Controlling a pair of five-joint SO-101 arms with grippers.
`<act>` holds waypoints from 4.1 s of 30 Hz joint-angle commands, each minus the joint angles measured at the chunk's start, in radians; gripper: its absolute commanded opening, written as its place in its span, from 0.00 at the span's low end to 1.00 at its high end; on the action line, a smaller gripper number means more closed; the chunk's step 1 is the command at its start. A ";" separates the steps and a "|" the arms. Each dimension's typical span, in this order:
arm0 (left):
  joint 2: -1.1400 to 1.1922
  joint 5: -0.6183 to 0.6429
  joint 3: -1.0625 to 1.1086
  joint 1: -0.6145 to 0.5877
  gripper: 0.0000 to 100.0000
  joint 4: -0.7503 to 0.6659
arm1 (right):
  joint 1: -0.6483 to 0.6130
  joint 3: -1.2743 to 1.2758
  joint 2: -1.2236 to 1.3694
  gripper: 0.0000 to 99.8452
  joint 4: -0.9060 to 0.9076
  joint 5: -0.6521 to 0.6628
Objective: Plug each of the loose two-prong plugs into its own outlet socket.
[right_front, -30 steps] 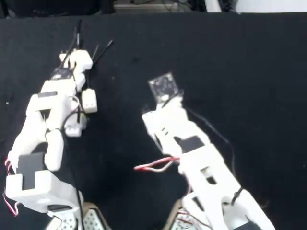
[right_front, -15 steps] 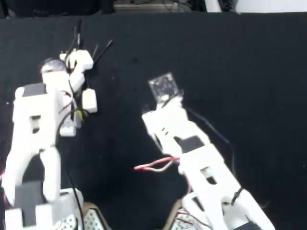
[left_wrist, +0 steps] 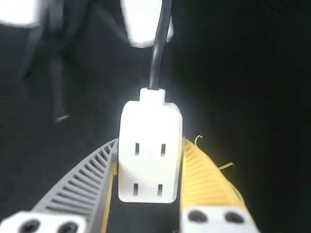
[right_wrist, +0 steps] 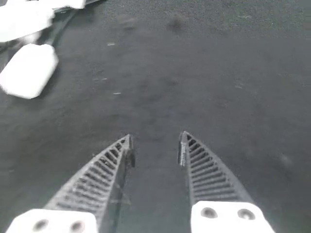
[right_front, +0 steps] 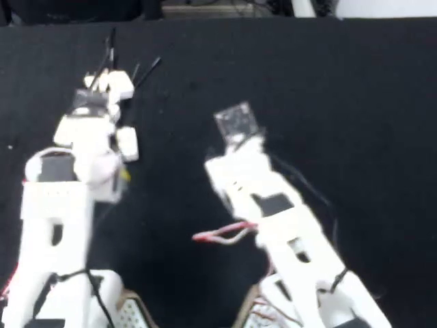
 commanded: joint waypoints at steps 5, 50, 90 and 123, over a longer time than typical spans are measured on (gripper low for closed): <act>0.087 -0.072 0.259 0.282 0.03 -0.377 | 0.186 -0.050 -0.005 0.16 -0.032 -0.101; 0.307 -0.074 0.271 0.068 0.22 -0.516 | 0.141 -0.045 0.001 0.16 -0.034 -0.112; 0.531 0.101 0.002 0.432 0.22 -0.635 | 0.373 -0.041 0.002 0.16 -0.118 -0.120; 0.595 0.224 0.094 0.435 0.22 -0.918 | 0.367 -0.042 0.002 0.16 -0.123 -0.120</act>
